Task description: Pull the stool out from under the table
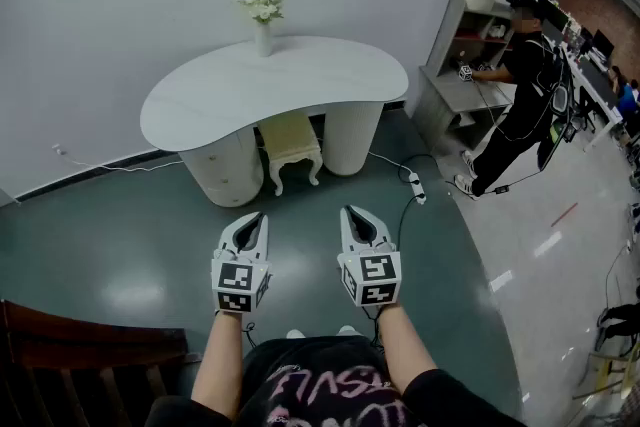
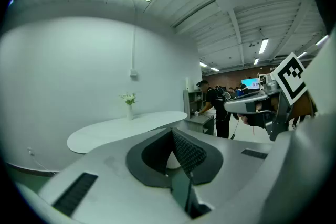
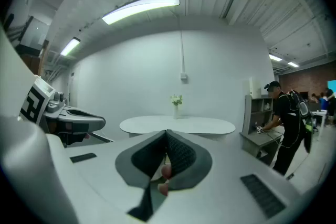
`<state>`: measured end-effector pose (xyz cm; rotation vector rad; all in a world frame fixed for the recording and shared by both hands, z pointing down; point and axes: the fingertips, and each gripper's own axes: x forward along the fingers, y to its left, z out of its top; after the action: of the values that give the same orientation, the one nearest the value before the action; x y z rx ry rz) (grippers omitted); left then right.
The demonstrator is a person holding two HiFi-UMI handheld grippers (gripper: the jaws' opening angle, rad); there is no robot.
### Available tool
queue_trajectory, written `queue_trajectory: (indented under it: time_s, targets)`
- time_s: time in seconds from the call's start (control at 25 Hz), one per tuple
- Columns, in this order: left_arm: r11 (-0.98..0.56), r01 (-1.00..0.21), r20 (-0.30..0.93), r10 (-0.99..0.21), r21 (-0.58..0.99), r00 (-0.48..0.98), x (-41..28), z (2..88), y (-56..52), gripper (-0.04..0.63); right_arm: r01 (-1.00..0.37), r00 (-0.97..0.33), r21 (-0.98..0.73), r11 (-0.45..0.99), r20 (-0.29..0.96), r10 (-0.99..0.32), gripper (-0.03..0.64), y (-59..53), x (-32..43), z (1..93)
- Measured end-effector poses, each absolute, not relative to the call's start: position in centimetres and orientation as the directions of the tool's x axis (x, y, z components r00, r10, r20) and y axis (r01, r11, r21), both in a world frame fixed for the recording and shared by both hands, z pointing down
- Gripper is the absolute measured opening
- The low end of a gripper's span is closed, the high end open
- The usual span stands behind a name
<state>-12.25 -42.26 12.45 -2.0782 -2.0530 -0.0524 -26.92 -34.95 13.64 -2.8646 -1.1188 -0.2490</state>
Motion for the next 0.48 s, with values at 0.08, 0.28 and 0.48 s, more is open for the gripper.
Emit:
queue_trajectory:
  time_s: [0.08,0.28,0.48]
  targets:
    - [0.005,0.992,0.187,0.982,-0.128,0.019,-12.3,13.5,-42.2,0.012,0.677,0.725,0.005,-0.736,0.168,0.668,0.061,-34.7,-26.8,13.6]
    - [0.010,0.991,0.184,0.983,-0.131,0.014,-12.5,13.5,-42.3,0.012,0.677,0.724,0.011,-0.736,0.168,0.669,0.061,-34.9,-27.0,13.5]
    - [0.022,0.992,0.194,0.981,-0.128,0.003,-12.5,14.0,-42.9,0.012,0.679,0.723,0.015,-0.734,0.159,0.672,0.061,-35.4,-26.9,13.2]
